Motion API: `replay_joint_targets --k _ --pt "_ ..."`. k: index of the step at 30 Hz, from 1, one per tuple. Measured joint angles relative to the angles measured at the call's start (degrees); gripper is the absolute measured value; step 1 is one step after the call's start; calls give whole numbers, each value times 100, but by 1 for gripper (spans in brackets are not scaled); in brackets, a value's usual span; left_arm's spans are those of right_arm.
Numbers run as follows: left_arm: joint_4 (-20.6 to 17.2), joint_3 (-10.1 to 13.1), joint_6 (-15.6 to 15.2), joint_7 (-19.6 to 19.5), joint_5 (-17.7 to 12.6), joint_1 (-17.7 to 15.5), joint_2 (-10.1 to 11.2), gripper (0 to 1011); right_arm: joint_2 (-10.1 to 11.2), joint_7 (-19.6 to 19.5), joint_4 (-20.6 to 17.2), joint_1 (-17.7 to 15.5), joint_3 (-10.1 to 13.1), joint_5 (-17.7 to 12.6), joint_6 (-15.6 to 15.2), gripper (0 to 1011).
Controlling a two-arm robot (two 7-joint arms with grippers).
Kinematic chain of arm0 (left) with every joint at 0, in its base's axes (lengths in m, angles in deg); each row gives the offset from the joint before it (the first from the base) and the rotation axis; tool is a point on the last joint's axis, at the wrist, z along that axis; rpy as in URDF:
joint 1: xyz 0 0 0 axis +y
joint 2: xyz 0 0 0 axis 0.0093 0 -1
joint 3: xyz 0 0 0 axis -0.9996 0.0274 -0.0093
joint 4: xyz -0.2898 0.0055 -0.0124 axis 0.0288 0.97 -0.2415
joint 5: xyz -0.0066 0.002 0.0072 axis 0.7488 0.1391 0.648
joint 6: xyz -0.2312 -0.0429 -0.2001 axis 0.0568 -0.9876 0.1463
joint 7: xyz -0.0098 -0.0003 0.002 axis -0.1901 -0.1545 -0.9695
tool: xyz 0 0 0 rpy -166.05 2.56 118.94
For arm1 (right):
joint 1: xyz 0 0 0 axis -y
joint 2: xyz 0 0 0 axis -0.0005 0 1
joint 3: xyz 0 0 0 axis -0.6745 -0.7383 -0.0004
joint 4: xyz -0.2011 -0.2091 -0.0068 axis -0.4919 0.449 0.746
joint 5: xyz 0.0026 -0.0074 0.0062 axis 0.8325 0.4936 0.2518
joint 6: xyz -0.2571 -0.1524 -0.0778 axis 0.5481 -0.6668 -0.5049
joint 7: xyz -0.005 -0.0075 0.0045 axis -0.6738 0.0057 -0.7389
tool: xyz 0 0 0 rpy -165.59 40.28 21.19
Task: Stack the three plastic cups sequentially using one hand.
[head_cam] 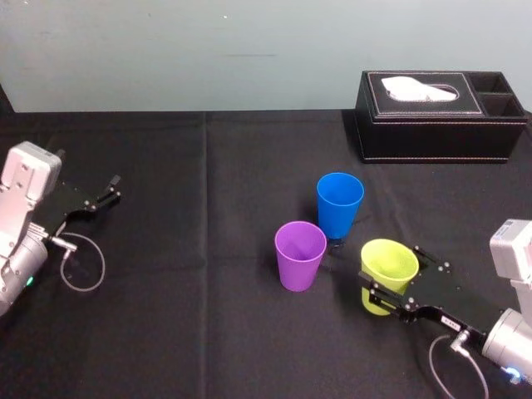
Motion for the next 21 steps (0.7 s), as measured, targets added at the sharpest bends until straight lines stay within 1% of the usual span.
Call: replay_joint_targets --k 6,11,15,18,21 --pt "0 0 0 0 0 0 0 1012 30 -77 -210 24 77 29 -150 752" --pt "0 0 0 0 0 0 0 1011 42 -167 -432 99 153 9 -392 752" --pt "0 0 0 0 0 0 0 1011 54 -198 -564 292 167 -11 -605 752" --pt "0 0 0 0 0 0 0 1011 55 -199 -599 441 142 -12 -687 752" --pt "0 0 0 0 0 0 0 1011 17 -200 -612 727 78 -19 -808 752"
